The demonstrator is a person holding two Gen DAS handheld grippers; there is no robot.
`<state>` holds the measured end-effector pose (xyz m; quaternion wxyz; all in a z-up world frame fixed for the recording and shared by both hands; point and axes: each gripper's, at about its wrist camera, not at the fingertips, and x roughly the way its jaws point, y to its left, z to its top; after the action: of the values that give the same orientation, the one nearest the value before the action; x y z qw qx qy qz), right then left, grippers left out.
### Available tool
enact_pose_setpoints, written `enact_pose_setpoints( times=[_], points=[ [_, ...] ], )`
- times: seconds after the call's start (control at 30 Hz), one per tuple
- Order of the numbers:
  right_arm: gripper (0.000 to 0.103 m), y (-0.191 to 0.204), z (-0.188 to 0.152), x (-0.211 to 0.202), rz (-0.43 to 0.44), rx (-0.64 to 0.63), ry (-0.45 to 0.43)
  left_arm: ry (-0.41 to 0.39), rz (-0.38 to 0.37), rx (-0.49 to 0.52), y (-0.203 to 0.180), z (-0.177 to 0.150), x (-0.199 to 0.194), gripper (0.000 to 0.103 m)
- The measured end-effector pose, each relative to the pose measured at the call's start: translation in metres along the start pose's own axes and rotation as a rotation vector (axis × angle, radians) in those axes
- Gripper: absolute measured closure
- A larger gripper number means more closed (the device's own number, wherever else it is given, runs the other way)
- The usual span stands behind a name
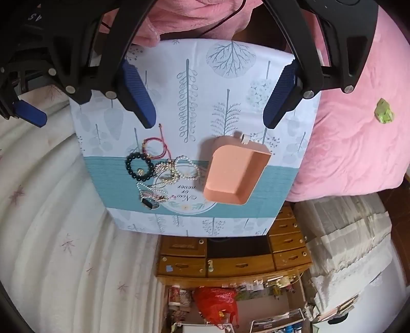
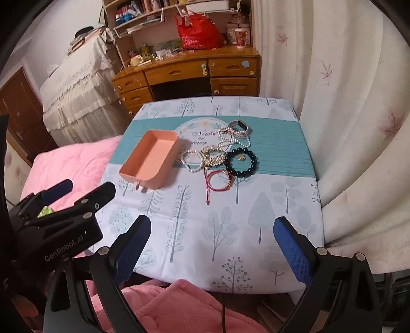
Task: Organize jewelry
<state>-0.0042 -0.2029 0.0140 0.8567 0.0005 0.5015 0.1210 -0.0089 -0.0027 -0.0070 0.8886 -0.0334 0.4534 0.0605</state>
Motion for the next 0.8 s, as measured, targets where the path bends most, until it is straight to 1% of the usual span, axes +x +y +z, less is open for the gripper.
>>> enact_pose_setpoints(
  times=[0.07, 0.23, 0.5, 0.57, 0.8],
  points=[
    [0.005, 0.001, -0.002, 0.003, -0.001, -0.007, 0.007, 0.009, -0.01, -0.009, 0.0, -0.003, 0.002, 0.019],
    [0.005, -0.001, -0.002, 0.006, -0.001, -0.014, 0.012, 0.01, 0.002, -0.014, -0.004, -0.004, 0.005, 0.019],
    [0.005, -0.005, 0.006, 0.009, 0.031, -0.025, 0.008, 0.006, 0.038, -0.013, -0.003, -0.005, 0.005, 0.019],
    [0.005, -0.003, 0.006, 0.011, 0.028, -0.032, 0.009, 0.008, 0.038, -0.014, -0.004, 0.004, 0.004, 0.019],
    [0.005, -0.003, 0.009, 0.013, 0.01, -0.031, 0.004, 0.012, 0.025, -0.006, -0.006, 0.008, 0.009, 0.019]
  ],
)
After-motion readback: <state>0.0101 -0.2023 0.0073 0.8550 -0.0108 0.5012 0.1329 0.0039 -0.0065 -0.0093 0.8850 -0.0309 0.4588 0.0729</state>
